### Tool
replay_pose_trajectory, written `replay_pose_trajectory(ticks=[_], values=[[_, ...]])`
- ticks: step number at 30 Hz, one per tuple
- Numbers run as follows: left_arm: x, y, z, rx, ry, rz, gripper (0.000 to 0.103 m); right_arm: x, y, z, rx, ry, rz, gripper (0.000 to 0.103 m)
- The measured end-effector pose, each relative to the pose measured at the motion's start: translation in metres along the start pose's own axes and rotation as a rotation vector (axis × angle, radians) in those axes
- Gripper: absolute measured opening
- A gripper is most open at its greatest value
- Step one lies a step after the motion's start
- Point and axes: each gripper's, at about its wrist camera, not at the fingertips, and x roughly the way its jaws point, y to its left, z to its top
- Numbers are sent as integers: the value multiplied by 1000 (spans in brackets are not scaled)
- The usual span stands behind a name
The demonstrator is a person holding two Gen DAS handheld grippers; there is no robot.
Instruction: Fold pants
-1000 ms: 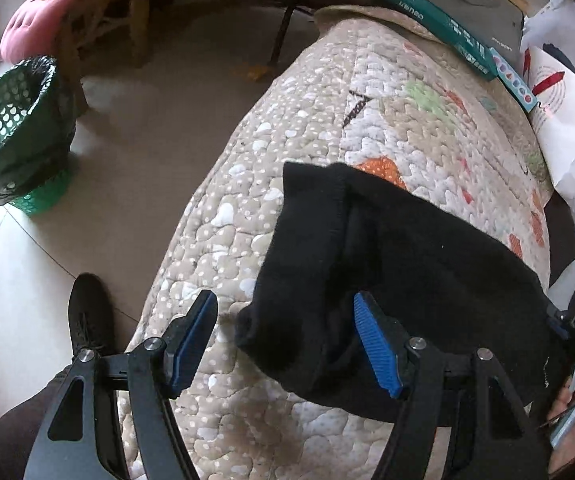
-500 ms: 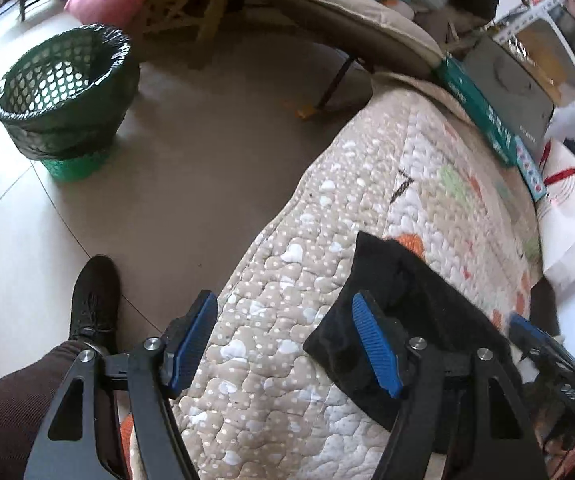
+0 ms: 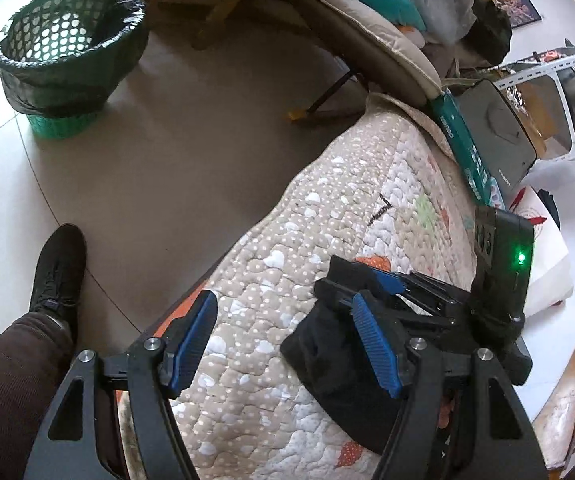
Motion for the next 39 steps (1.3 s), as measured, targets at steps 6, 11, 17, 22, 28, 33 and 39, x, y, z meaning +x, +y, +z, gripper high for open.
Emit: replay_pose_trajectory(ticks=[6, 11, 17, 22, 28, 33, 39], values=[[8, -6, -4, 40, 15, 23, 69, -11, -1, -11, 5, -13, 45, 22], [16, -9, -10, 63, 47, -13, 69, -31, -11, -15, 61, -70, 56, 22], [16, -28, -16, 145, 42, -105, 74, -42, -20, -17, 96, -71, 44, 22], [41, -38, -22, 206, 99, -24, 75, -52, -25, -21, 123, -101, 79, 22], [65, -55, -33, 295, 147, -20, 73, -63, -28, -26, 135, -121, 115, 22], [65, -69, -42, 356, 170, -84, 20, -70, -28, -33, 150, -137, 132, 21], [34, -87, -46, 382, 114, -175, 17, -101, -33, -46, 168, -187, 114, 21]])
